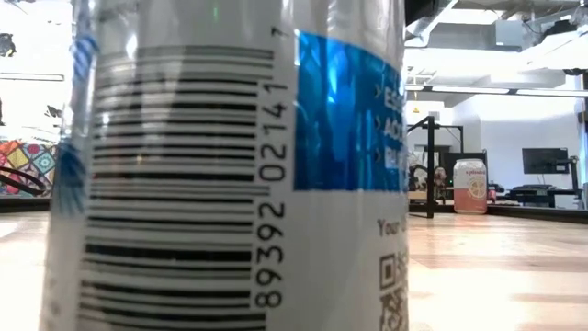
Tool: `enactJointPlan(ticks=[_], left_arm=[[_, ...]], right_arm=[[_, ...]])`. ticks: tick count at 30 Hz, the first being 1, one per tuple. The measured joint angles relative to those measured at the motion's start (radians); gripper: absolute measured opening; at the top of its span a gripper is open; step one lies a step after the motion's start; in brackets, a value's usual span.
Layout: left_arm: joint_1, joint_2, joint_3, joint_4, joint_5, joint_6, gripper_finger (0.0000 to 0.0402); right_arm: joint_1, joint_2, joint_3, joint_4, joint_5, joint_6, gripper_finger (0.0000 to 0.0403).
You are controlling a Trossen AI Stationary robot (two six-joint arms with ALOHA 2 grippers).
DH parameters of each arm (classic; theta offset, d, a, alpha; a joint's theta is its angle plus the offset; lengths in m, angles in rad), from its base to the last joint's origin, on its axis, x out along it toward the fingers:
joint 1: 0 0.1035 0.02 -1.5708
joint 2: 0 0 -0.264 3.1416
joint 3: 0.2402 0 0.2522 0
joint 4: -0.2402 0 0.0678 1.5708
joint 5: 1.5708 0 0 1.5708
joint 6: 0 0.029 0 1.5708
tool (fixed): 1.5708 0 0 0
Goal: Place canned beverage on shelf
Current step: Put the top white blue soda can on the shelf aligned with the other white blue soda can
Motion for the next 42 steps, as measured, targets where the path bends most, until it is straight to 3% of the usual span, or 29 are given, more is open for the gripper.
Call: enactJointPlan(ticks=[4,10,14,18,25,35,42], left_arm=[[-0.001,-0.120,0.000,-0.128,-0.073,0.045,0.0327],[0.000,-0.331,0.000,-0.474,-0.319,0.050,0.0327],[-0.011,-0.459,-0.048,-0.650,-0.424,-0.016,0.0327],[-0.050,-0.596,-0.212,-0.606,-0.475,-0.100,0.0327],[-0.124,-0.815,-0.463,-0.357,-0.482,-0.155,0.0327],[-0.150,-1.108,-0.644,-0.219,-0.466,-0.099,0.0327],[-0.148,-1.280,-0.742,-0.230,-0.455,-0.070,0.0327]], right_arm=[[0.000,0.000,0.000,0.033,-0.018,-0.003,0.0384],[-0.017,0.003,0.000,0.112,-0.057,-0.017,0.0384],[-0.036,0.044,-0.001,0.130,-0.065,-0.016,0.0384],[-0.055,0.106,0.000,0.207,-0.111,-0.033,0.0384],[-0.053,0.130,0.002,0.303,-0.139,-0.039,0.0384],[-0.036,0.150,0.000,0.314,-0.099,-0.044,0.0384],[-0.037,0.172,-0.001,0.292,-0.079,-0.045,0.0384]])
